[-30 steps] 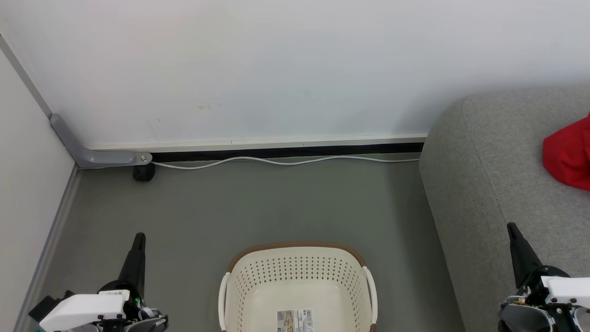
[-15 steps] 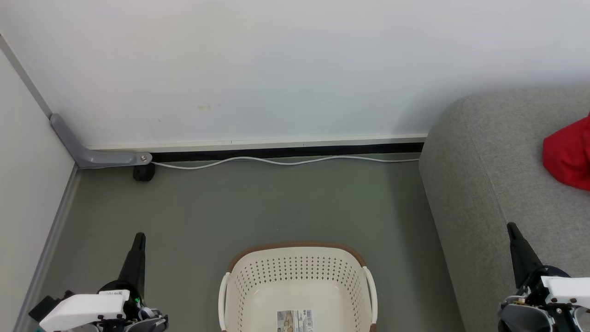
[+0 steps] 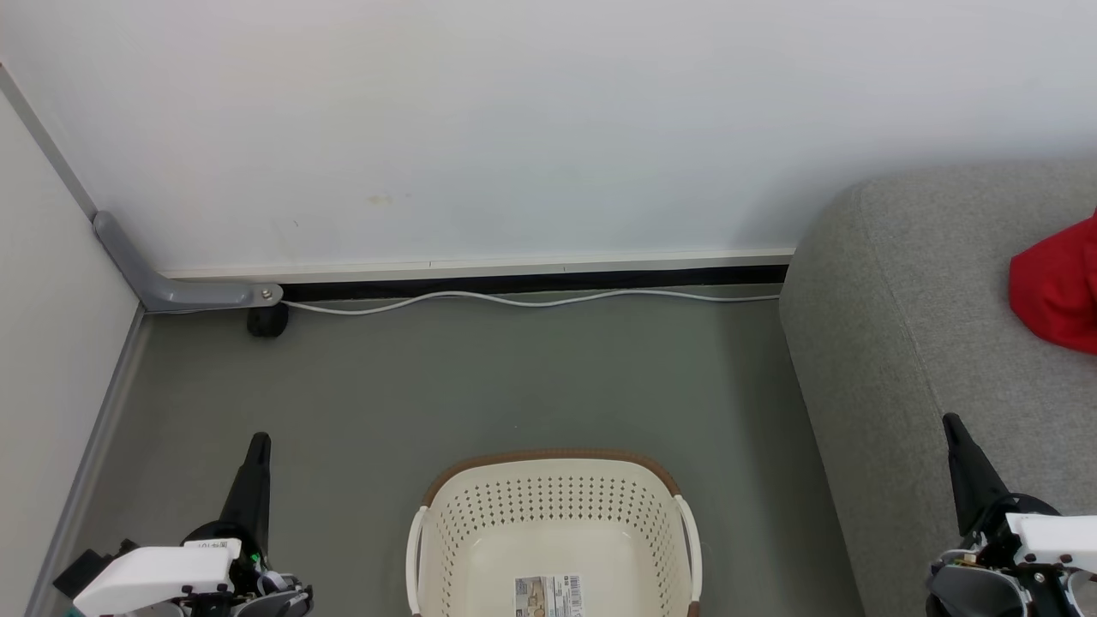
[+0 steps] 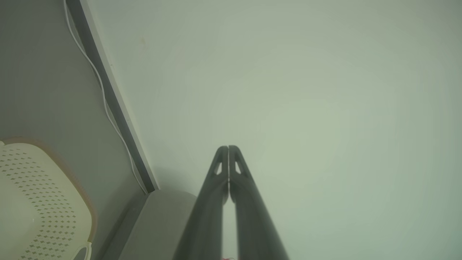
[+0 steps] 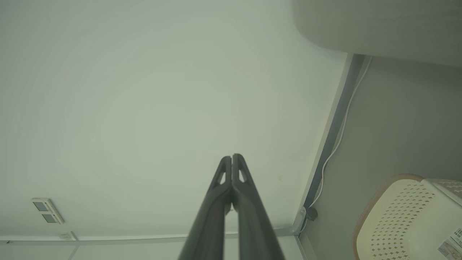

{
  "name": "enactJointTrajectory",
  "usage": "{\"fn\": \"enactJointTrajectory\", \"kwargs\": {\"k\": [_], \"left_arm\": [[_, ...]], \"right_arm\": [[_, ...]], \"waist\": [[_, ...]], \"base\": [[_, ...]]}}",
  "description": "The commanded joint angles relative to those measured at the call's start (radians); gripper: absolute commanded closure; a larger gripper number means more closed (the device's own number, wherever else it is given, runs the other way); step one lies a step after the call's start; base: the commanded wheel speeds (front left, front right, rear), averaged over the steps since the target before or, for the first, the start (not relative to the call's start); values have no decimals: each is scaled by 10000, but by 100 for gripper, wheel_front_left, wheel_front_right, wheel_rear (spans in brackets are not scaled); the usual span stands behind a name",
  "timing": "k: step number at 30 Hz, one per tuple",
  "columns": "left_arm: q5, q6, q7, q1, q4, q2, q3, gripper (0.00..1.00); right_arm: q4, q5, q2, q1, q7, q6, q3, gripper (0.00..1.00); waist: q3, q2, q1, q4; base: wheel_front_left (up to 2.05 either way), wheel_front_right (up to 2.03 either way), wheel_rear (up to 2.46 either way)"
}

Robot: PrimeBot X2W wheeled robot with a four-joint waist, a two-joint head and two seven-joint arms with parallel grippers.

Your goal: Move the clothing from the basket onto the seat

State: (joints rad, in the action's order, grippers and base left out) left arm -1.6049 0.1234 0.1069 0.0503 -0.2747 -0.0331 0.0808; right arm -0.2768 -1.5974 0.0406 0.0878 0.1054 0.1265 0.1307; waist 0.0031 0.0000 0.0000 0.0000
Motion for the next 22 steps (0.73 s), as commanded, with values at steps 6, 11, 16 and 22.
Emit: {"fn": "enactJointTrajectory", "kwargs": {"k": [6, 11, 16, 22], "left_arm": [[-38, 73, 63, 578, 295, -171, 329, 100], [-39, 73, 62, 578, 295, -171, 329, 100], [-39, 73, 62, 577, 295, -171, 329, 100], [-39, 73, 62, 577, 295, -171, 329, 100]], "right_arm": [[320, -113, 97, 201, 78, 42, -169, 100], [320, -113, 97, 201, 78, 42, -169, 100], [320, -113, 97, 201, 78, 42, -169, 100], [320, -113, 97, 201, 78, 42, -169, 100]], "waist": [[0, 0, 0, 0], [0, 0, 0, 0], [0, 0, 0, 0], [0, 0, 0, 0]], "base": [[0, 0, 0], [0, 0, 0], [0, 0, 0], [0, 0, 0]]}}
